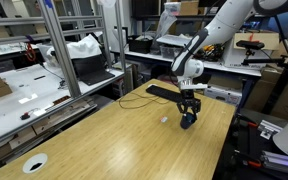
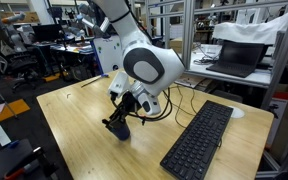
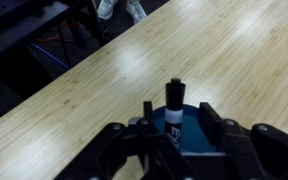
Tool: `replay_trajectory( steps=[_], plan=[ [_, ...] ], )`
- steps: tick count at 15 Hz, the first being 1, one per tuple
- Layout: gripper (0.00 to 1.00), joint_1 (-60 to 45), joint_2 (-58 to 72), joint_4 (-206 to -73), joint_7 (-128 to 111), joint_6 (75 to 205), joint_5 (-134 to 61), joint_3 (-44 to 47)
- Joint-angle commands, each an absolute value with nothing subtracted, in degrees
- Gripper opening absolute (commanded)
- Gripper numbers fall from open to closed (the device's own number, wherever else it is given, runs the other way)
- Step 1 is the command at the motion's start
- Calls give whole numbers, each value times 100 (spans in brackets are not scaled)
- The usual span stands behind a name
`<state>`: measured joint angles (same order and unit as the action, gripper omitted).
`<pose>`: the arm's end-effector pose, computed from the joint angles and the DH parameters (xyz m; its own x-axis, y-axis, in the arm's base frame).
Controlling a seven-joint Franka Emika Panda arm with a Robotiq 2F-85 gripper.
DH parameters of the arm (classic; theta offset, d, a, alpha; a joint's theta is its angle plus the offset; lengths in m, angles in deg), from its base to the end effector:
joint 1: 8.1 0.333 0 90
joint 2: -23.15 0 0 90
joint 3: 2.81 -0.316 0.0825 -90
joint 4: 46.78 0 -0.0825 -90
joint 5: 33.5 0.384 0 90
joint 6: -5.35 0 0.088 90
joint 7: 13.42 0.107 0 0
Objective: Remove the marker from the cup and place it on the table
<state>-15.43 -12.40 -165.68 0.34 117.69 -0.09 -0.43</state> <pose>0.4927 -0.0496 0.0969 0.4730 -0.5022 -0.7240 -0.7598 -0.6485 -0.0466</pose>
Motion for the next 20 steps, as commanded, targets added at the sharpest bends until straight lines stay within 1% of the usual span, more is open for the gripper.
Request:
replay_trajectory(
  steps=[1, 3, 4, 6, 7, 8, 9, 14, 20],
  plan=[
    [32, -1585, -1313, -16476, -105, 11585, 146, -115],
    [25, -1594, -1353, -16431, -103, 11558, 175, -145],
    [19, -1598, -1378, -16396, -90, 11541, 194, -151],
    [3, -1589, -1390, -16349, -62, 11513, 223, -145],
    [2, -1583, -1391, -16317, -48, 11497, 225, -137],
    [2, -1583, -1398, -16279, -38, 11478, 230, -134],
    [5, -1588, -1404, -16237, -26, 11455, 235, -130],
    [5, -1626, -1321, -16051, 64, 11236, 190, -65],
    [5, -1688, -1043, -15763, 197, 10502, 145, 117]
  ],
)
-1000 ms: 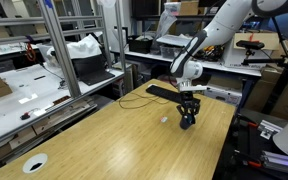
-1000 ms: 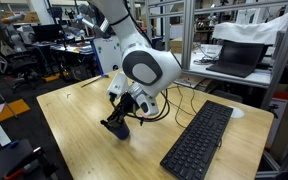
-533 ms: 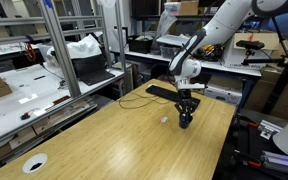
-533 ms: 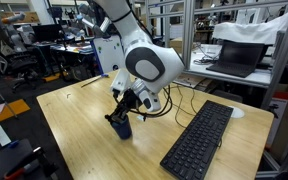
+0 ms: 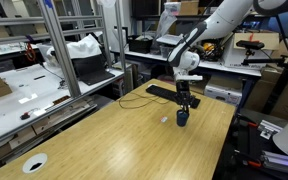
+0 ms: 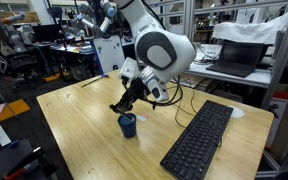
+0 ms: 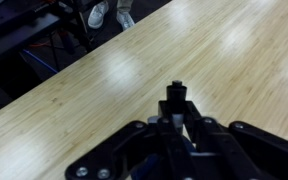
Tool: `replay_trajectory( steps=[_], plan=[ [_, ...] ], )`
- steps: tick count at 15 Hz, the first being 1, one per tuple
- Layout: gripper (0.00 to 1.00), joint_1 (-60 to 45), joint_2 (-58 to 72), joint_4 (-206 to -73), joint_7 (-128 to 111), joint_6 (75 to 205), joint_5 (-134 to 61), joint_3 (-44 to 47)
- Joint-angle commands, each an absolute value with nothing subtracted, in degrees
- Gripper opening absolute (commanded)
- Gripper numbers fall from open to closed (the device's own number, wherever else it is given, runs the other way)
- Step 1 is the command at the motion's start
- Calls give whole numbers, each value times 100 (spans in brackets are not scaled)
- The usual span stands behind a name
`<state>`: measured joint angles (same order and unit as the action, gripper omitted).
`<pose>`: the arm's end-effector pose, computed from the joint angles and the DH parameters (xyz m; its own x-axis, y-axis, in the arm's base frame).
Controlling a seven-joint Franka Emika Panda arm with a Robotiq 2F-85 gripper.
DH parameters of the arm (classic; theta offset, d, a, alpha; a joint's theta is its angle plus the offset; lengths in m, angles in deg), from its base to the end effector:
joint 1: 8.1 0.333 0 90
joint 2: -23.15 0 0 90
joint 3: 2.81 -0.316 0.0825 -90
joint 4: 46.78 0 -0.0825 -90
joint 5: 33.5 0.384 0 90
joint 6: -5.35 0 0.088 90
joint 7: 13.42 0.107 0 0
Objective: Remove the marker from the cup and place it on the table
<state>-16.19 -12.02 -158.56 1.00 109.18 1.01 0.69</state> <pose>0.5294 -0.0617 0.1356 0.4761 -0.4618 -0.7484 -0.7672 -0.6340 -0.0969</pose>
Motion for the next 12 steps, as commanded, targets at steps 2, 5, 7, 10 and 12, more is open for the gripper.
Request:
replay_trajectory(
  steps=[2, 5, 7, 10, 12],
  plan=[
    [5, -1679, -941, -15677, 263, 10263, 135, 172],
    [5, -1600, -660, -15676, 355, 10130, 93, 228],
    [5, -1487, -544, -15647, 356, 10301, -79, 237],
    [5, -1219, -584, -15568, 349, 10717, -405, 160],
    [5, -1024, -746, -15490, 365, 11001, -594, 39]
  ],
)
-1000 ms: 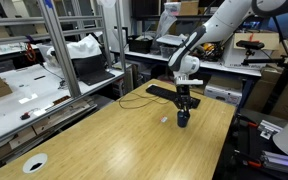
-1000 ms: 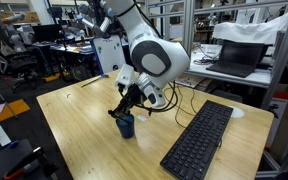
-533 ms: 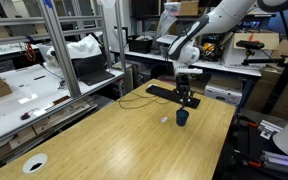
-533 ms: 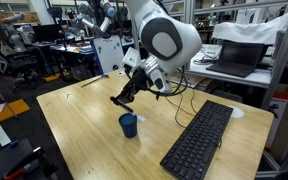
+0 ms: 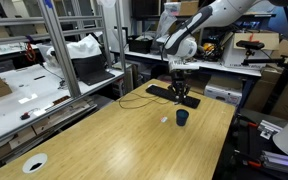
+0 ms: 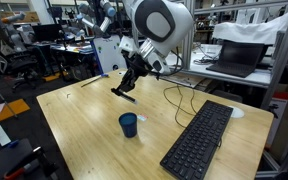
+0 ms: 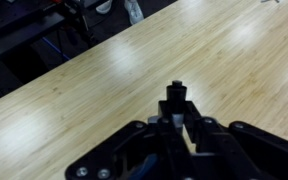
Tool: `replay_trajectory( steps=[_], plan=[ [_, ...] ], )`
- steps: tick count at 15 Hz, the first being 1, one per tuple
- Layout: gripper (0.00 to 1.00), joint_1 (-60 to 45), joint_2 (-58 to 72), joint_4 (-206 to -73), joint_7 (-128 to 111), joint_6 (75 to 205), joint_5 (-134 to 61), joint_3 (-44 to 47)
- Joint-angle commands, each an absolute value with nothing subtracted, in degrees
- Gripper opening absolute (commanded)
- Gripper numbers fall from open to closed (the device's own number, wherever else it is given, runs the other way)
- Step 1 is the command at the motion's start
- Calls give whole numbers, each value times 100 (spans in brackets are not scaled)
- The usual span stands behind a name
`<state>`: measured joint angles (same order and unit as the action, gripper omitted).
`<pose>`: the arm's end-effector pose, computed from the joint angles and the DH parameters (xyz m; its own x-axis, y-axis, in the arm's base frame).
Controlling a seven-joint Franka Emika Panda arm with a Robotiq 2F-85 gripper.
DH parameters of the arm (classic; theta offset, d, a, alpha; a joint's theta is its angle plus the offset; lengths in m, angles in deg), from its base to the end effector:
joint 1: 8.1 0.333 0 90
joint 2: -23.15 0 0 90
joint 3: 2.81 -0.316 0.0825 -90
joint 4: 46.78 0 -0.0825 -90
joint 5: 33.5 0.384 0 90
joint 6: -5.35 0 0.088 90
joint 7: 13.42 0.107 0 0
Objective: Remove the marker from the cup and place it on the table
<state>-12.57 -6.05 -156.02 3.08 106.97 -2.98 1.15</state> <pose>0.5583 -0.0374 0.2048 0.5837 -0.4505 -0.6755 -0.6906 -0.7130 -0.1212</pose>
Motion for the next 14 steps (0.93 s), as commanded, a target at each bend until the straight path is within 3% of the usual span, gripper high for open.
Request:
replay_trajectory(
  steps=[1, 8, 13, 14],
  plan=[
    [5, -911, -839, -15467, 335, 11203, -667, -28],
    [5, -443, -1651, -15346, 234, 12912, -832, -379],
    [5, -369, -2050, -15251, 230, 13194, -1009, -519],
    [44, -389, -2047, -15237, 212, 13106, -1054, -535]
  ],
)
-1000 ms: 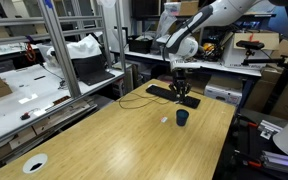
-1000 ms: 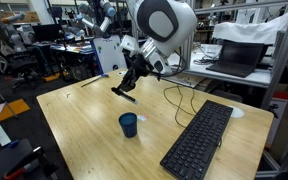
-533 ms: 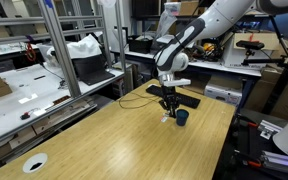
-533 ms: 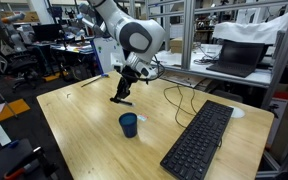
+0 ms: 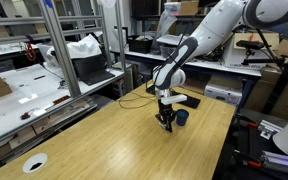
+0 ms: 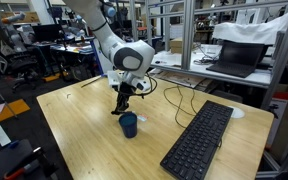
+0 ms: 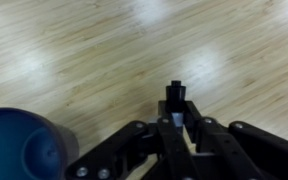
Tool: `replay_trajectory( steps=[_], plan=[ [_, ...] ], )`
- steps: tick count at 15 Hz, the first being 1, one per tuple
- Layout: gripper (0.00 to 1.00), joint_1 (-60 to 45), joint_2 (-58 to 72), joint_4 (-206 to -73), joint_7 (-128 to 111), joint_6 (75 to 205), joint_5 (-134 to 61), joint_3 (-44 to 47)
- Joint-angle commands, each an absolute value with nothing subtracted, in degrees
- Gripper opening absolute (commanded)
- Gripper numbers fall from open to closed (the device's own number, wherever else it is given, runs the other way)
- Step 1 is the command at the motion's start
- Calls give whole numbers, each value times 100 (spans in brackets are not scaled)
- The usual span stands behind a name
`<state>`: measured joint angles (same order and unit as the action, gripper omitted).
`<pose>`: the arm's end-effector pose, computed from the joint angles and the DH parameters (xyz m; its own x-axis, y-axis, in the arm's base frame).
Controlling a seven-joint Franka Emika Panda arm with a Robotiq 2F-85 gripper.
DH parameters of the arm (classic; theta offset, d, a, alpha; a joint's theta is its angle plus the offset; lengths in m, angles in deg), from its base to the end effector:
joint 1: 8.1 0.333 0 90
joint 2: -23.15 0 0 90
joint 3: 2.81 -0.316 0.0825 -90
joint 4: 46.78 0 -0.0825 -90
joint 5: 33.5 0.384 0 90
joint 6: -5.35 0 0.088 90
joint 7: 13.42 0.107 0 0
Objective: Remove the marker from the cup and place it on the table
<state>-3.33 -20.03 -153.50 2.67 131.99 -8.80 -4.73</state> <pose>0.5762 0.0820 0.0852 0.7847 -0.3986 -0.4748 -0.4993 -0.8603 -0.1029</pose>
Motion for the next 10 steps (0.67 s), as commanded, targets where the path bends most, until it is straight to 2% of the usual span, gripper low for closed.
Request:
replay_trajectory(
  steps=[1, 2, 6, 9, 10],
  plan=[
    [44, -396, -2032, -15215, 244, 13014, -1115, -522],
    [48, -435, -1928, -15243, 280, 12835, -1144, -507],
    [77, -511, -1148, -15577, 358, 12630, -1230, -362],
    [98, -438, -379, -15980, 424, 13206, -1373, -196],
    [100, -417, -118, -16147, 443, 13404, -1451, -155]
  ],
)
